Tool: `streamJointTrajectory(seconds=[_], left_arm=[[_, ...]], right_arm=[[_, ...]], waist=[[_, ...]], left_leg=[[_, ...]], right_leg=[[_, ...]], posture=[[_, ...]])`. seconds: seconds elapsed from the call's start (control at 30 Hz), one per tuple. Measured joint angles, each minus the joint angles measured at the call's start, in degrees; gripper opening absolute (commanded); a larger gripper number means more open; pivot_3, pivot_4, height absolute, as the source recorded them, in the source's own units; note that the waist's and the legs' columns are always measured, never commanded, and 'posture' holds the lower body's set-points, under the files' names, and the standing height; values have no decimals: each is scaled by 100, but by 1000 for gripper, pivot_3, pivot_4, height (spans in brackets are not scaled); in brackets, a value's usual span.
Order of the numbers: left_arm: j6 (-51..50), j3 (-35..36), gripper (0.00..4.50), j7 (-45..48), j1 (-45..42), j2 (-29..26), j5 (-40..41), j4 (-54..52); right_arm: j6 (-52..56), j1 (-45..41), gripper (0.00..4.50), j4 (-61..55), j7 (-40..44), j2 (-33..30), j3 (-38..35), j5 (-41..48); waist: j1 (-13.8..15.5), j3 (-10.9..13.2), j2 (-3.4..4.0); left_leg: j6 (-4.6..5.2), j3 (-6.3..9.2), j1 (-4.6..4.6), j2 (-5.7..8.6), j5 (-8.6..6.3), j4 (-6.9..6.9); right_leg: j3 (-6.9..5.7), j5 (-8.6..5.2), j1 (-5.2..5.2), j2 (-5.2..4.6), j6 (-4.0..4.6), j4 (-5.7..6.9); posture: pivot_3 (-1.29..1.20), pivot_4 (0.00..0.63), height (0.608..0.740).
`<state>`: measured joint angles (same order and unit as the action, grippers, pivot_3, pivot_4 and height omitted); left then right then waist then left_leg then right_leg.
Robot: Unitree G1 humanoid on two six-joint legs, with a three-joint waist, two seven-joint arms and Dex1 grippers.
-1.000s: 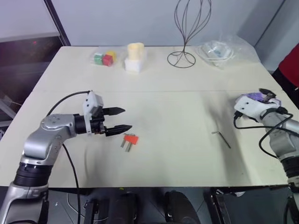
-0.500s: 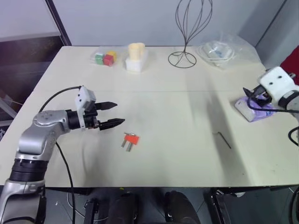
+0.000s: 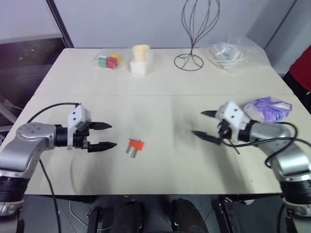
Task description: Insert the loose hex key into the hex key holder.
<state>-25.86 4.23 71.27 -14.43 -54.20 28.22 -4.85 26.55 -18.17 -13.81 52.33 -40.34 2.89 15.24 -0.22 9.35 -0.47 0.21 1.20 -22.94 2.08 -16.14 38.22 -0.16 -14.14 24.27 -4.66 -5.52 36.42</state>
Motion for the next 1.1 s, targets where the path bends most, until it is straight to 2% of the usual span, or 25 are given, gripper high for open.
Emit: streamJointTrajectory(seconds=[0.2, 0.5, 1.1], left_arm=[[54, 270, 4152, 89, 375, -227, -24, -214], [-89, 678, 4152, -198, 723, -275, 12, -631], [-395, 856, 4152, -508, 966, -188, 252, -991]], right_arm=[[-377, -245, 4300, 479, 127, 755, 1004, -277], [-380, -482, 4300, 1022, 117, 1976, 1611, -267], [-1381, -516, 4300, 2065, -498, 2524, 1949, -1159]], waist=[[-47, -1, -1], [-47, 0, -1], [-72, -1, -1]], left_leg=[[-1, 2, 0, -1, 0, -3], [-2, 5, 0, -1, -1, -5], [-7, 7, 3, 0, 1, -9]], right_leg=[[0, 0, 4, 0, 0, 0], [-1, 0, 6, 0, 0, 2], [0, 0, 10, 1, 0, 5]], posture=[[0, 150, 740], [0, 150, 740], [0, 150, 740]])
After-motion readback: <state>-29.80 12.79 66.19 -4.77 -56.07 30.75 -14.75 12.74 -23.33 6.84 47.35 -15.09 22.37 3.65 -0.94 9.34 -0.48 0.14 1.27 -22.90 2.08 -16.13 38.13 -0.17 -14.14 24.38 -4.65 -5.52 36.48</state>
